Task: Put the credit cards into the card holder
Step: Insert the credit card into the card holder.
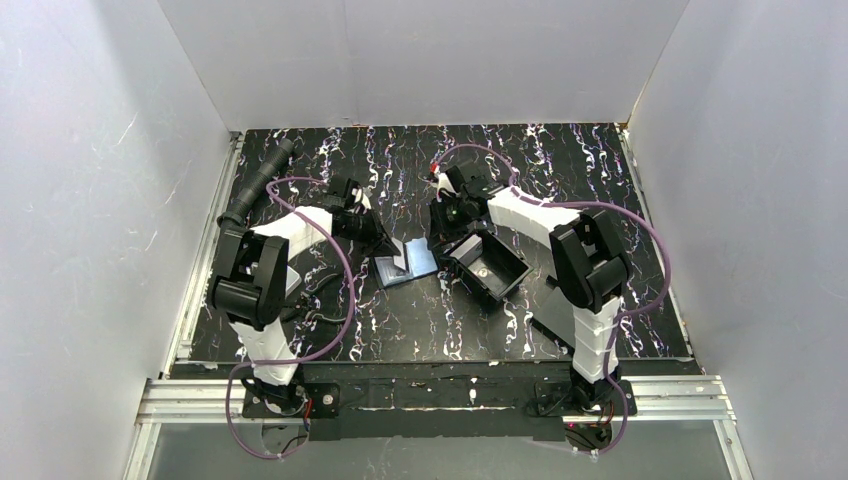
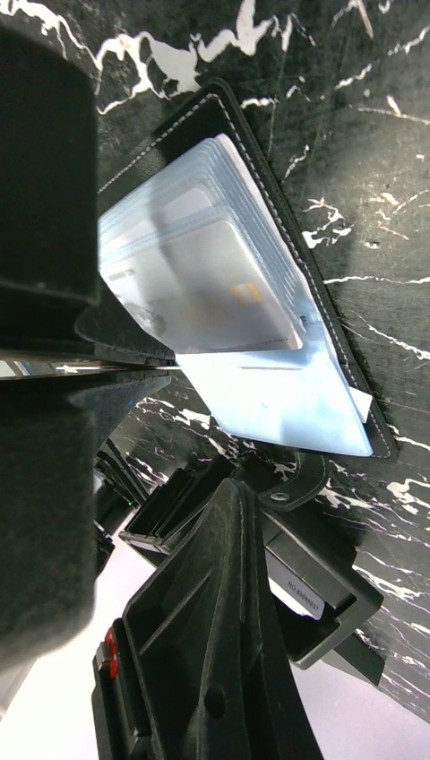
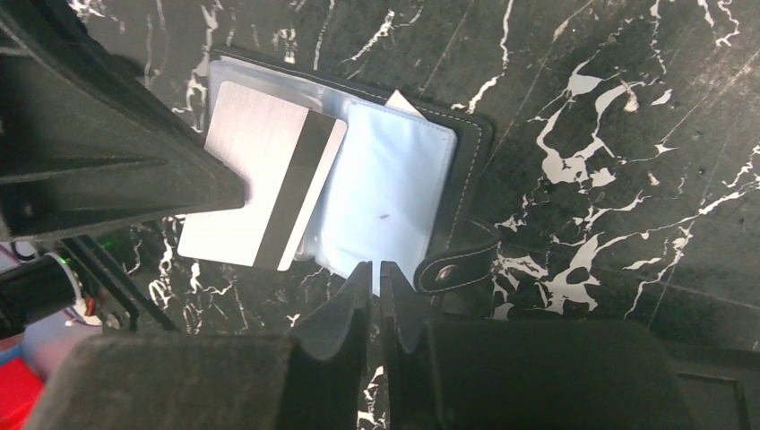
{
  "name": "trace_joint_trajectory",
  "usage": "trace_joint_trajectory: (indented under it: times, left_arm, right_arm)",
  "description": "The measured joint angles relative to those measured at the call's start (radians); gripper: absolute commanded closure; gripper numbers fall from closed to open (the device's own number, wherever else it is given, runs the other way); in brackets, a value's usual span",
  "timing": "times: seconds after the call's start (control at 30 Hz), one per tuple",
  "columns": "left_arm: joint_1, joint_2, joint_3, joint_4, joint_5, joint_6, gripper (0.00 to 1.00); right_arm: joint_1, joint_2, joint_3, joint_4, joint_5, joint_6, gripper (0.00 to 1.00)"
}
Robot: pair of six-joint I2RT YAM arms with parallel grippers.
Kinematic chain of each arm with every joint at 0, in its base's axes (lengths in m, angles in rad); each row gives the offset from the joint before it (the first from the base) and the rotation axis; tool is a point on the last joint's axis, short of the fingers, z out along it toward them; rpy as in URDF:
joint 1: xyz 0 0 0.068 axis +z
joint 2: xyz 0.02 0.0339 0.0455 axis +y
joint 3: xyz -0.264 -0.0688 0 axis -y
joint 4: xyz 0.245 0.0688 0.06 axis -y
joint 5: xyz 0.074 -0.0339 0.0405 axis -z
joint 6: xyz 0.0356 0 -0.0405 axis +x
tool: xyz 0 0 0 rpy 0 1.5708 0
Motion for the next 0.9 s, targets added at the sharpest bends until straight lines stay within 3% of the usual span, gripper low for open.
trace_joint_trajectory:
  times: [0.43, 0.9]
  left_arm:
    - [-0.024, 0.015, -0.018, 0.049, -0.035, -0.002, 1.0]
    - [-0.024, -0.082, -0.113, 0.095, -0.066, -0.01, 1.0]
  right_arm:
    - [0.0, 0.037, 0.0, 0.003, 0.023, -0.027, 0.88]
    - [0.0, 0.084, -0.003, 0.014, 0.034, -0.027, 0.92]
